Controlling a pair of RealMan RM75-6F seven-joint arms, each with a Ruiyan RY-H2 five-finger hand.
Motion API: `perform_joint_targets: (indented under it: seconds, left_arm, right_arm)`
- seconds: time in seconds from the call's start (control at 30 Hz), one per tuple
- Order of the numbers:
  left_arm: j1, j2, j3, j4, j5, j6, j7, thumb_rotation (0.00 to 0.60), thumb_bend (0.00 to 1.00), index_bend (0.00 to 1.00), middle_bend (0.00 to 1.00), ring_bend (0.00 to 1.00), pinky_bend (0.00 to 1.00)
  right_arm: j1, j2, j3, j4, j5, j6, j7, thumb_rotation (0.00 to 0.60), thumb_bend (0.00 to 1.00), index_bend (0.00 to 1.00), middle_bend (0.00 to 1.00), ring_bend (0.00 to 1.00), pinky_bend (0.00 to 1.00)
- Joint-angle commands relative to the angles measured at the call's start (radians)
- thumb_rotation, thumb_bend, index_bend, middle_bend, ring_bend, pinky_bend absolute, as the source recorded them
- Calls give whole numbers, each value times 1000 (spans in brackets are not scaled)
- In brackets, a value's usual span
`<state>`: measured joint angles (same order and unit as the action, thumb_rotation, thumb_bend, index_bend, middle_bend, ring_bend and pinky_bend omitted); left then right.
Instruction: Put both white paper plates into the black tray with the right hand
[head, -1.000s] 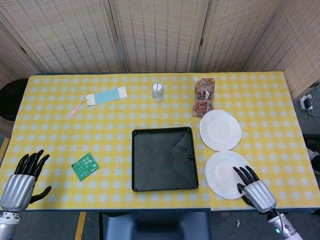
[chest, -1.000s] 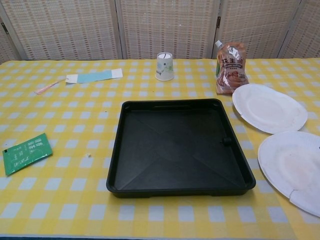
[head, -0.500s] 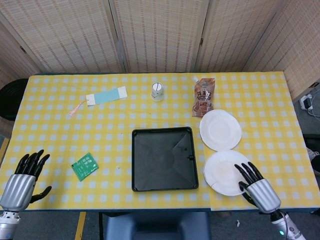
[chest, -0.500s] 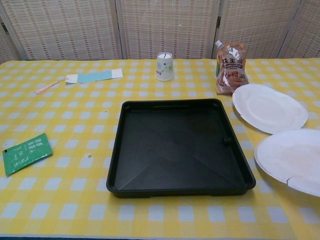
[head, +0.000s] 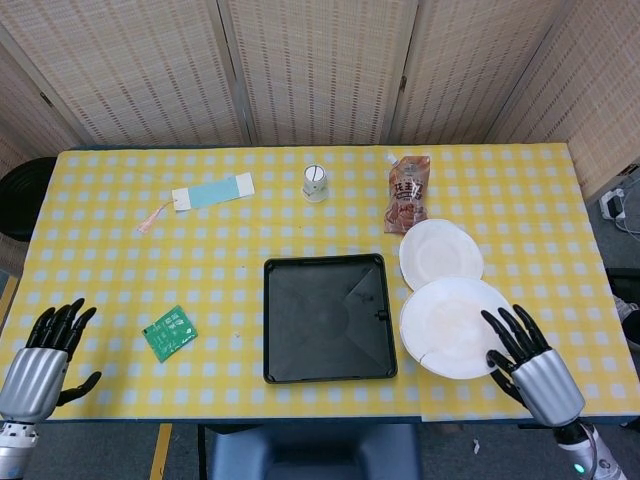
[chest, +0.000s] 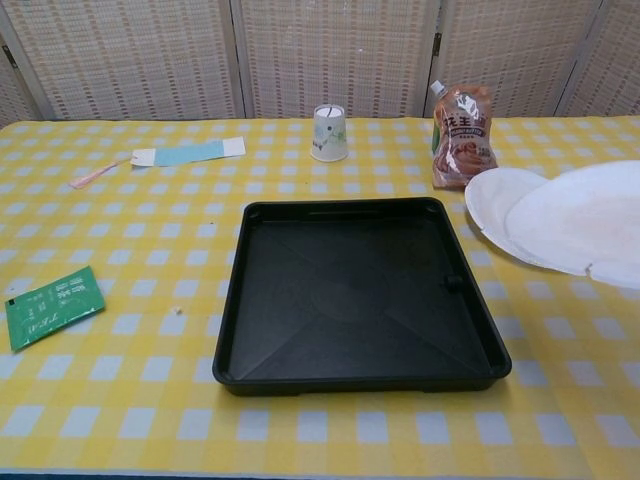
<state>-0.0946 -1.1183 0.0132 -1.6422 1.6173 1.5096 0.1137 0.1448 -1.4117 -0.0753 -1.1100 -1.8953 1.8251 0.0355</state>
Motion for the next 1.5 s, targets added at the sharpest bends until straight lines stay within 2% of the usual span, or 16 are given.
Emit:
perform_joint_targets:
  seconds: [0.03,0.4,0.6,0.87,1.03,1.23,1.3,1.4,1.5]
  left_arm:
    - [0,1,0,0,0,0,-3,600,249,0,10,0,0]
    - [-4,17,-12,1,-34,-15,-34,600,249,0,11,0,0]
    - [-8,19,-18,7,-54,-31,-46,600,249,0,10,0,0]
    - [0,38,-24,4,-74,-23,-74,600,249,0,11,0,0]
    - [5,45,-24,1,-71,-14,-86,600,249,0,11,0,0]
    - [15,46,-31,0,-88,-1,-77,600,249,0,10,0,0]
    - [18,51,-32,-3,-95,-1,-82,600,249,0,10,0,0]
    - [22,53,-37,-4,-100,8,-77,600,250,0,10,0,0]
    - [24,48,-35,10,-67,31,-85,600,282,0,11,0,0]
  right_arm:
    - [65,22,27,-79,-33,-53,-41,600,426,672,106,50,0]
    - [273,-24,86,-209,-28,-356,-102,600,425,672,106,32,0]
    - [358,-99,98,-193,-9,-490,-121,600,425,672,106,32,0]
    - [428,-194,112,-110,33,-585,-122,600,425,672,103,29,0]
    - [462,-249,114,-37,41,-604,-130,600,426,672,103,29,0]
    - [478,-269,99,-7,50,-609,-127,600,425,669,86,28,0]
    - [475,-269,93,-3,57,-610,-145,600,426,611,61,12,0]
    - [476,-263,87,-20,78,-635,-158,600,425,454,9,0,0]
    - [477,-241,82,-54,98,-660,-188,600,425,327,0,0,0]
